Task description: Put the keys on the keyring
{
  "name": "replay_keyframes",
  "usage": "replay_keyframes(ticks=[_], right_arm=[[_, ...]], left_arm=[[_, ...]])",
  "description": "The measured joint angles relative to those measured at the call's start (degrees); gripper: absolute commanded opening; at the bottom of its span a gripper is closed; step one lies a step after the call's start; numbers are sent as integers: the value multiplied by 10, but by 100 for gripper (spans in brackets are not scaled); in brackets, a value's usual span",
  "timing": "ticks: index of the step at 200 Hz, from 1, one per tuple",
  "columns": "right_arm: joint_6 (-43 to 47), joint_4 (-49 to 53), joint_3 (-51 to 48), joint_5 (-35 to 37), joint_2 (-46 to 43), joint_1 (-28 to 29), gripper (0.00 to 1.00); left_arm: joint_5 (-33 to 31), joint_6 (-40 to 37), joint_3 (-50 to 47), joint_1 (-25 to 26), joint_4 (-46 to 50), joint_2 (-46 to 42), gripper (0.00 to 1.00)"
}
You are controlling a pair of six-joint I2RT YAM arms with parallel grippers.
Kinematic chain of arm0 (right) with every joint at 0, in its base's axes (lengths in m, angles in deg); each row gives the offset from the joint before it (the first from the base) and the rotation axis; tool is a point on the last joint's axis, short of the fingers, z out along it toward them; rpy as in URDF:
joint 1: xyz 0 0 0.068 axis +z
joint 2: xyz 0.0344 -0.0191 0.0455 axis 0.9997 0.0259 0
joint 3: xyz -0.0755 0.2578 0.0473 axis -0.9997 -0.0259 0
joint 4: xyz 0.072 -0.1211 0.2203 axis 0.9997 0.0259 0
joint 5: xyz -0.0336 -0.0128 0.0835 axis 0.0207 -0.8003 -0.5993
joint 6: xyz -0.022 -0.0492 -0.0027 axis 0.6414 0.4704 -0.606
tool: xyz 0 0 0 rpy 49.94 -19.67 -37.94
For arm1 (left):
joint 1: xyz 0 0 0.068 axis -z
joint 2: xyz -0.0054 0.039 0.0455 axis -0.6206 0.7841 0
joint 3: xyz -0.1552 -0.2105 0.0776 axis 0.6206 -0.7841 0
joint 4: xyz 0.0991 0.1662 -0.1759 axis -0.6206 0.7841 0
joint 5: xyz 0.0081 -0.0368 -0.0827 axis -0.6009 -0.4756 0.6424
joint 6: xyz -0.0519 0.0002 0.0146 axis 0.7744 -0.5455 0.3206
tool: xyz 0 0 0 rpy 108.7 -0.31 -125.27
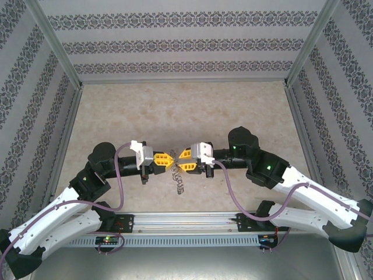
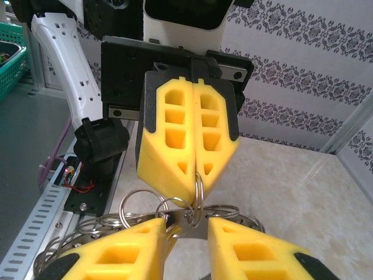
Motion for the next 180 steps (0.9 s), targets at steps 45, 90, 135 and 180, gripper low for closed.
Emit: replay_keyframes(ticks=[45,90,135,180], right_arm=[[-7,-10,0,-11,22,0,26],[-13,-15,0,-14,26,0,0],[-14,-5,1,-11,27,0,0],[18,85,57,30,55,0,0]], left_arm=[[0,0,0,0,0,0,0],[-1,-2,0,0,3,-1,0],[-2,-15,3,0,21,0,11],[-55,-70,75,4,153,27,29]])
